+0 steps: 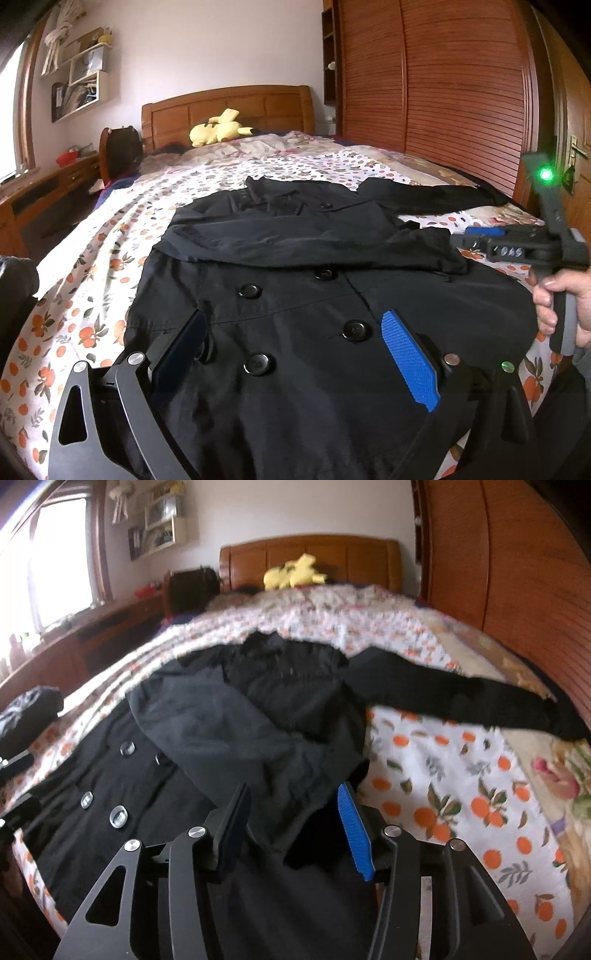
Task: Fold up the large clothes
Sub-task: 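Fold the coat side panel over the front with the right gripper, release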
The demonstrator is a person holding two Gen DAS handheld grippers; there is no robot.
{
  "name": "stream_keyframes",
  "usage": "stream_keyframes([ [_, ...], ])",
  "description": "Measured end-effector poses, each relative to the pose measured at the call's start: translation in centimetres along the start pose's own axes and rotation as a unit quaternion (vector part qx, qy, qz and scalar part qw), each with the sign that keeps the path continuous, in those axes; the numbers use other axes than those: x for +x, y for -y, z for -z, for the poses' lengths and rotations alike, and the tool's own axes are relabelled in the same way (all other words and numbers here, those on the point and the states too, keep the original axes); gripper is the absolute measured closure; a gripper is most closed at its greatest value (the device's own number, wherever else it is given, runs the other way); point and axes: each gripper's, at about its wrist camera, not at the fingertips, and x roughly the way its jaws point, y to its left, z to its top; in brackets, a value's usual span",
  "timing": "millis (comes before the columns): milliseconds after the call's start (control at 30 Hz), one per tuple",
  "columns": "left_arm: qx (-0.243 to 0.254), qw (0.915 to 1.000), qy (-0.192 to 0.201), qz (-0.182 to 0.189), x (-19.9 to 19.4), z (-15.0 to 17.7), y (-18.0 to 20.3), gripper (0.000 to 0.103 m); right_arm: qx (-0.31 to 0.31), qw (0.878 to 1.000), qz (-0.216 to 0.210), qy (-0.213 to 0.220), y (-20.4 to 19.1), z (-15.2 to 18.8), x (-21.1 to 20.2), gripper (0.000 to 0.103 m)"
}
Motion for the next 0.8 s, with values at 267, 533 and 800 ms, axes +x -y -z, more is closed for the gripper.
stream_keyframes([
  [267, 0.003, 1.0, 0.0, 0.002, 0.0, 0.0, 0.3, 0.006, 0.002, 0.999, -0.024, -0.042, 0.0, 1.0, 1.4, 0.1],
  [533, 0.002, 1.0, 0.002, 0.003, -0.1, 0.0, 0.3, 0.006, -0.022, 0.998, -0.05, -0.026, -1.3, 1.3, -1.7, 0.102],
  [800, 0.003, 0.9999, 0.01, 0.006, -0.6, -0.2, 0.4, 0.006, -0.052, 0.995, -0.08, -0.014, -3.5, 2.2, -4.7, 0.102],
])
